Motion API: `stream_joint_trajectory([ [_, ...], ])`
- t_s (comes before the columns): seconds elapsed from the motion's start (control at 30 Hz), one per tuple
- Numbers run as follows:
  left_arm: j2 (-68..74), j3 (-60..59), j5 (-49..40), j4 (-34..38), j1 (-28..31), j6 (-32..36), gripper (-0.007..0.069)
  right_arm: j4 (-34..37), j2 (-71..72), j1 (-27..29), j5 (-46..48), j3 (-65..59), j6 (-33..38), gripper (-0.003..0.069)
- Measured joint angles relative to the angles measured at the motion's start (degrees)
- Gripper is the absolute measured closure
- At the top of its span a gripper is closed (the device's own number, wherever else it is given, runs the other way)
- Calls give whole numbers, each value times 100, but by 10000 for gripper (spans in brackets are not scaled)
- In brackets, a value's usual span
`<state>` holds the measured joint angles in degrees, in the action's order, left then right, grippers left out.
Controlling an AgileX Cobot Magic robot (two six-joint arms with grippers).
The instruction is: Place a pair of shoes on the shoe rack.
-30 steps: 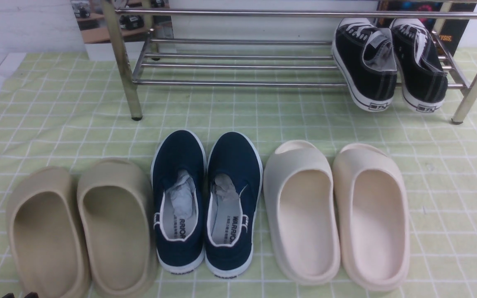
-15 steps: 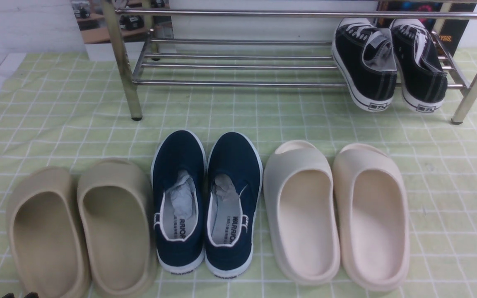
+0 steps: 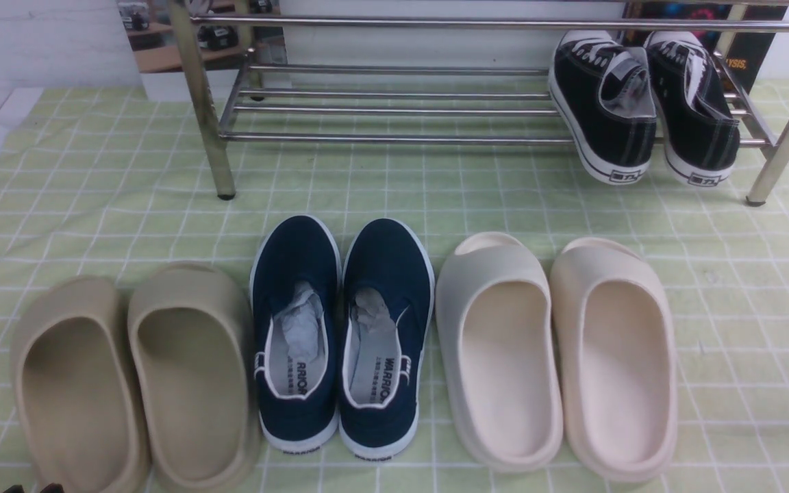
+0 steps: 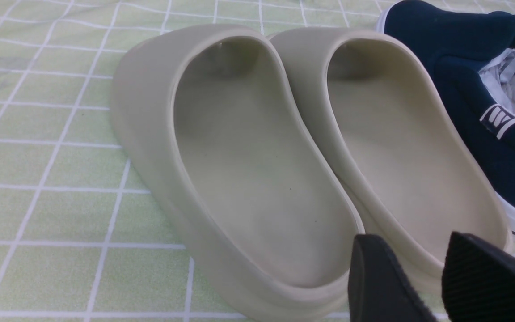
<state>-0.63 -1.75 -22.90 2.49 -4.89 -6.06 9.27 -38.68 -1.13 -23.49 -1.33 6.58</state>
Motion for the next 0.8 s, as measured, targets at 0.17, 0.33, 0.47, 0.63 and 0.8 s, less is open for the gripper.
stream_joint_trajectory([
  [0.17,0,0,5,13,11,0,386,543,799,2,686,-5,11,633],
  [0.33,0,0,5,46,11,0,386,583,2720,117,1635,-10,11,631],
  [0.47,0,0,5,46,28,0,386,-151,3713,208,2466,-10,-160,630],
  [0.63,0,0,5,52,34,0,386,-507,3925,216,3745,-10,-309,630],
  [0.8,0,0,5,66,36,0,386,-469,3925,222,4427,14,-479,630],
])
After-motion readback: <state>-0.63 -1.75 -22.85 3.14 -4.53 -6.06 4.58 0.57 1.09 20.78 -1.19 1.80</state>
